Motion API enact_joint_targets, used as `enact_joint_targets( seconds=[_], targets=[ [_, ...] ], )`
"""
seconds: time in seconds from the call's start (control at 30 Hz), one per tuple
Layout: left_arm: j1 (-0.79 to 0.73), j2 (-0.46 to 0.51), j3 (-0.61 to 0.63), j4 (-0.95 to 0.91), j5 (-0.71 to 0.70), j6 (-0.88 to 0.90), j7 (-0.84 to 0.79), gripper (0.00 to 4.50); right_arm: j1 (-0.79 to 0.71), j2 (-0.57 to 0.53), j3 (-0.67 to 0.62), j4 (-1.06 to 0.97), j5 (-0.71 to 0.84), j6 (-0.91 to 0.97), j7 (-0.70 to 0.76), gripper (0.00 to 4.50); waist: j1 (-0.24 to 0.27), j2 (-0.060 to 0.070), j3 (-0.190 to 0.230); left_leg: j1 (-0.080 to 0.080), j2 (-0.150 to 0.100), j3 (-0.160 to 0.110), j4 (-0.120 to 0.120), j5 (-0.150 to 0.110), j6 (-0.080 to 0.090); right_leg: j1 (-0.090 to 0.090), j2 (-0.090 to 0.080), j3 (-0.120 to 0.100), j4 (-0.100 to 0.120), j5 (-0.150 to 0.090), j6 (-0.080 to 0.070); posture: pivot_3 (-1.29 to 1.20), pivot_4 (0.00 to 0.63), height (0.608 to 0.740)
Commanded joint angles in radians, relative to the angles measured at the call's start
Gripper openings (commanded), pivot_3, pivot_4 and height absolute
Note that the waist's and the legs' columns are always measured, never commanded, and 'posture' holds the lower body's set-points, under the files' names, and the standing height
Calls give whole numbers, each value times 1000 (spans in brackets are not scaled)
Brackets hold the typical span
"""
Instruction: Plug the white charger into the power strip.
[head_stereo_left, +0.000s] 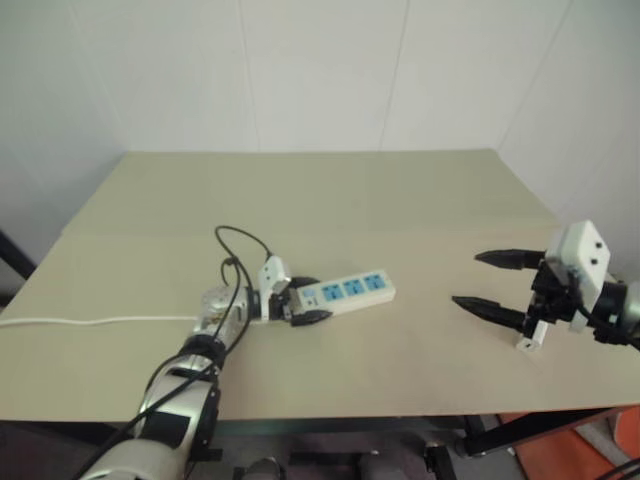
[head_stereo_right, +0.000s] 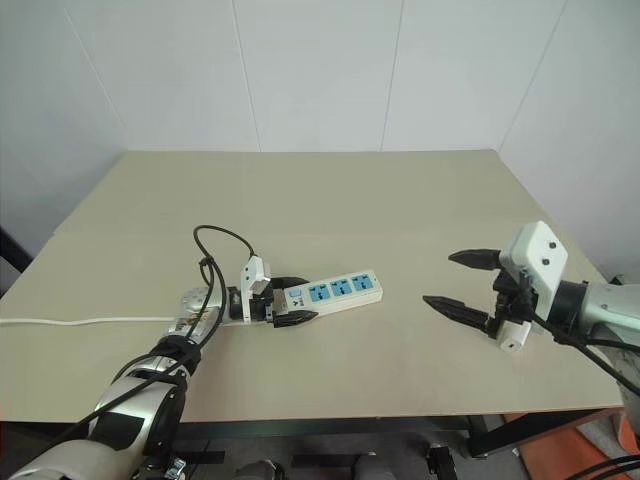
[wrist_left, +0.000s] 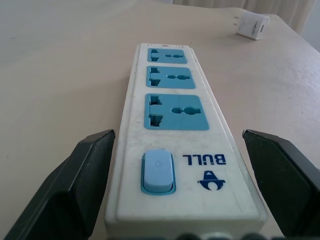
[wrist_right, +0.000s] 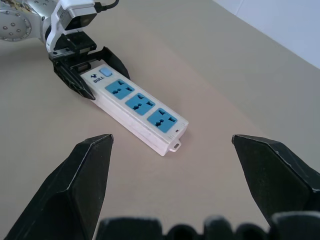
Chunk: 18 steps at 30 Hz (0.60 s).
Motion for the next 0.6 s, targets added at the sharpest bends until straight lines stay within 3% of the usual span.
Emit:
enact_joint_targets(
  seconds=[0.03,0.2,0.37,0.6],
  targets=[
    [17,10,-23,31,42,-3,12,4470,-3,-17,-37,-28,21,7,-3,4500,0,0,0,1,0,0,0,0,0,1,0,0,0,0,0,0,150,740],
    [11,17,-25,34,46,12,-7,4470,-9,-12,-29,-30,23,8,-11,4500,-4,1,-1,2,0,0,0,0,0,2,0,0,0,0,0,0,150,740],
    [9,18,-20,38,42,31,-29,3303,-13,-14,-30,-29,29,8,-14,4500,-4,2,-2,1,0,0,0,0,0,2,0,0,0,0,0,0,150,740],
    [12,29,-22,24,43,30,-70,3300,-21,-18,-30,-17,32,6,-14,4500,-5,2,-2,1,0,0,0,0,0,1,0,0,0,0,0,0,150,740]
  ],
)
